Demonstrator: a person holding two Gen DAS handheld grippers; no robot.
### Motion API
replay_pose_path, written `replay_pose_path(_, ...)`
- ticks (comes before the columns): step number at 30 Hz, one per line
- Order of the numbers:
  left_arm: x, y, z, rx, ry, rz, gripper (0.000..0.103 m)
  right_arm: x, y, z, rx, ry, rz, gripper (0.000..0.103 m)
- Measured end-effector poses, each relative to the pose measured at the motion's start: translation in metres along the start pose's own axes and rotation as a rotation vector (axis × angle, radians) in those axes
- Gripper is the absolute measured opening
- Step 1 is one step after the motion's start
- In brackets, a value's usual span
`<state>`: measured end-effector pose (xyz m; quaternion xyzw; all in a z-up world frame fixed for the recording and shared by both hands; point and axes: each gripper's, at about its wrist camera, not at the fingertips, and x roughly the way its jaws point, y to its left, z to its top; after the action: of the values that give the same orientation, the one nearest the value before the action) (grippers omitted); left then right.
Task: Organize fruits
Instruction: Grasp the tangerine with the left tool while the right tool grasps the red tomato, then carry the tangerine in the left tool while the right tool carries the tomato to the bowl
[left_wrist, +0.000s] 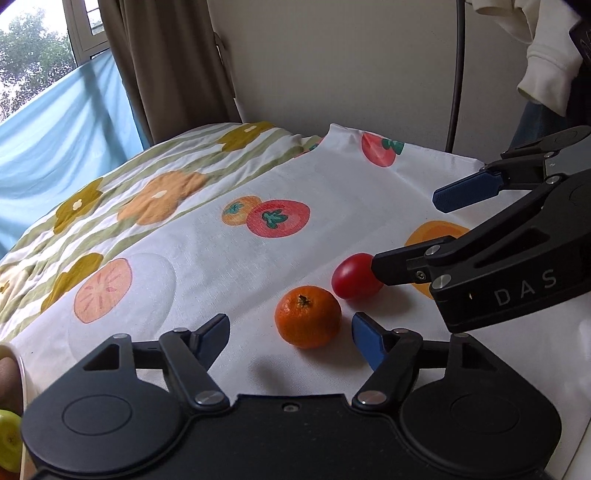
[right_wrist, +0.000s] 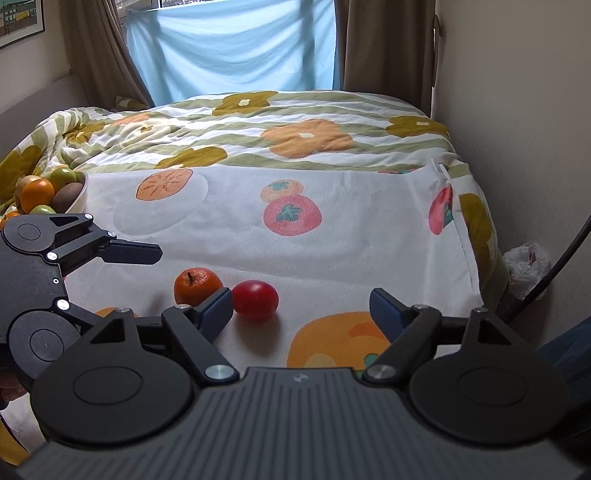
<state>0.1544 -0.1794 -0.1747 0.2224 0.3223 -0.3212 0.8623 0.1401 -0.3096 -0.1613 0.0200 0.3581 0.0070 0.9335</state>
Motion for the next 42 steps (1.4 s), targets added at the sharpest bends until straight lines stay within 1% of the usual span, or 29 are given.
replay_pose_path(2, 0.002, -0.001, 0.0, 0.001, 0.002, -0.012, 0.069, 0.003, -0.001, -0.002, 0.014, 0.009, 0.001, 0.095)
replay_pose_path(3, 0.002, -0.002, 0.0, 0.007, 0.0, -0.019, 0.068, 0.004, -0.001, -0.003, 0.016, 0.013, 0.003, 0.095)
replay_pose_path(6, 0.003, -0.003, 0.0, 0.007, -0.008, -0.034, 0.063, 0.006, 0.002, -0.006, 0.008, 0.023, 0.003, 0.089)
replay_pose_path(7, 0.004, -0.003, 0.001, 0.004, -0.01, -0.044, 0.058, 0.006, 0.002, -0.006, 0.008, 0.025, 0.002, 0.087)
replay_pose_path(8, 0.004, -0.003, 0.001, 0.004, -0.012, -0.055, 0.049, 0.007, 0.002, -0.006, 0.012, 0.027, 0.003, 0.085)
replay_pose_path(9, 0.004, -0.004, 0.001, 0.005, -0.014, -0.058, 0.045, 0.008, 0.002, -0.006, 0.019, 0.029, 0.005, 0.084)
replay_pose_path(10, 0.003, -0.004, 0.001, 0.01, -0.016, -0.053, 0.044, 0.007, 0.001, -0.007, 0.027, 0.033, 0.007, 0.083)
replay_pose_path(13, 0.003, -0.004, 0.0, 0.009, -0.016, -0.055, 0.044, 0.009, 0.0, -0.006, 0.043, 0.035, 0.007, 0.081)
replay_pose_path(15, 0.003, -0.004, 0.0, 0.016, -0.016, -0.043, 0.043, 0.01, -0.001, -0.007, 0.052, 0.04, 0.018, 0.078)
replay_pose_path(23, -0.001, 0.003, -0.006, -0.002, -0.002, -0.013, 0.043, 0.013, 0.008, -0.005, 0.025, 0.041, 0.038, 0.074)
replay_pose_path(24, -0.002, 0.004, -0.007, -0.005, 0.0, -0.009, 0.043, 0.014, 0.01, -0.005, 0.023, 0.046, 0.046, 0.073)
replay_pose_path(26, -0.004, 0.005, -0.009, -0.018, 0.004, -0.001, 0.043, 0.016, 0.017, -0.005, 0.006, 0.049, 0.062, 0.067)
replay_pose_path(27, -0.004, 0.006, -0.01, -0.023, 0.005, 0.004, 0.043, 0.018, 0.02, -0.006, -0.004, 0.047, 0.064, 0.067)
replay_pose_path(31, -0.01, 0.008, -0.016, -0.059, 0.014, 0.026, 0.043, 0.023, 0.027, -0.007, -0.017, 0.045, 0.053, 0.06)
replay_pose_path(34, -0.016, 0.011, -0.021, -0.089, 0.027, 0.052, 0.043, 0.025, 0.024, -0.007, 0.008, 0.049, 0.053, 0.055)
replay_pose_path(36, -0.021, 0.013, -0.026, -0.113, 0.034, 0.07, 0.043, 0.026, 0.024, -0.007, 0.012, 0.043, 0.055, 0.054)
replay_pose_path(37, -0.023, 0.014, -0.029, -0.125, 0.037, 0.082, 0.043, 0.026, 0.024, -0.007, 0.009, 0.041, 0.057, 0.051)
replay_pose_path(38, -0.026, 0.016, -0.031, -0.138, 0.04, 0.096, 0.043, 0.026, 0.025, -0.007, 0.009, 0.039, 0.057, 0.045)
replay_pose_path(42, -0.041, 0.023, -0.038, -0.221, 0.044, 0.134, 0.043, 0.02, 0.026, -0.005, 0.017, 0.033, 0.066, 0.045)
